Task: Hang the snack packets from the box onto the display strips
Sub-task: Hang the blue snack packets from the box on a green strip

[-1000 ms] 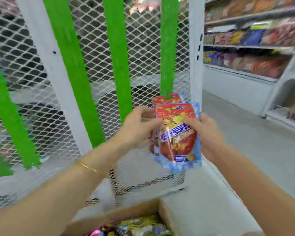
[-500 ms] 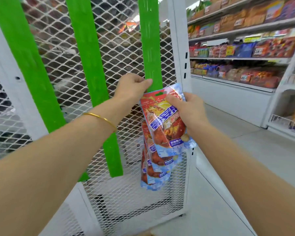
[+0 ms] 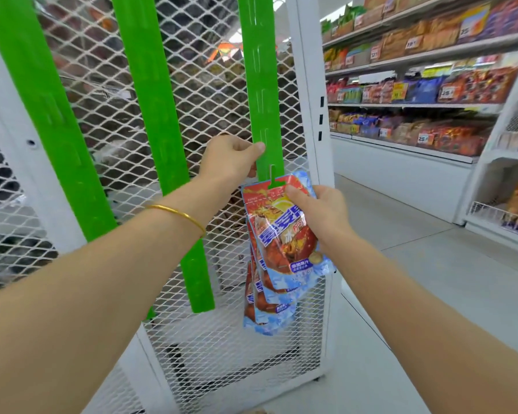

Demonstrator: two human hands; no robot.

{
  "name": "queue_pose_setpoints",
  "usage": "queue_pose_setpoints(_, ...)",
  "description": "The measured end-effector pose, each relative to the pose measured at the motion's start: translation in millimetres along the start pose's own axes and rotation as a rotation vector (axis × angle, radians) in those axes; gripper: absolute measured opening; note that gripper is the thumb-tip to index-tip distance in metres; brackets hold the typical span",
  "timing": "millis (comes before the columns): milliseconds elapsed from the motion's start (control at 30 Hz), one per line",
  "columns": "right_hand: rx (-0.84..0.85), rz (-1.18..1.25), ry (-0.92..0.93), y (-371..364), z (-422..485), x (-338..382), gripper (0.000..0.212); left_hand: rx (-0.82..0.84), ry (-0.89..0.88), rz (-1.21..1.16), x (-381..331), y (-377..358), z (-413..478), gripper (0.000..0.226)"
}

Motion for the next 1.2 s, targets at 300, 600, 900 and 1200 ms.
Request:
queue_pose_setpoints(300,-0.302,-0.256,0.243,9.0,-62.8,-7.5,0.034,-0.085,-0.13,0.13,12.8,44.3,-84.4,0.035)
queue_pose_setpoints(600,0.552,-0.503,-0.054,-134.5,-217.7,-176.5,0.016,0.122,0.451,0.219,181.3,151.6,-316.4,0.018)
queue_pose_setpoints(900,1.05,-0.992,0.067,-262.4,-295.3,-294.9,0.047,0.039,0.613,0.276,249.3,225.7,-364.8,0.019)
queue_pose_setpoints(1200,0.963,-1.261,0.395,-266.8,-312.5,-317.7,0.026,-0.044,0.709,0.088,262.0,238.7,-377.7,0.015)
Point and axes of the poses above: each hand's wrist, its own z-axis towards the middle knuckle, its own y-axis out of the back of the hand, x = y × z, the point moved 4 cm from there along z, towards the middle knuckle, and after that the axes turned 9 degrees about -y, right-handed, at the moved point
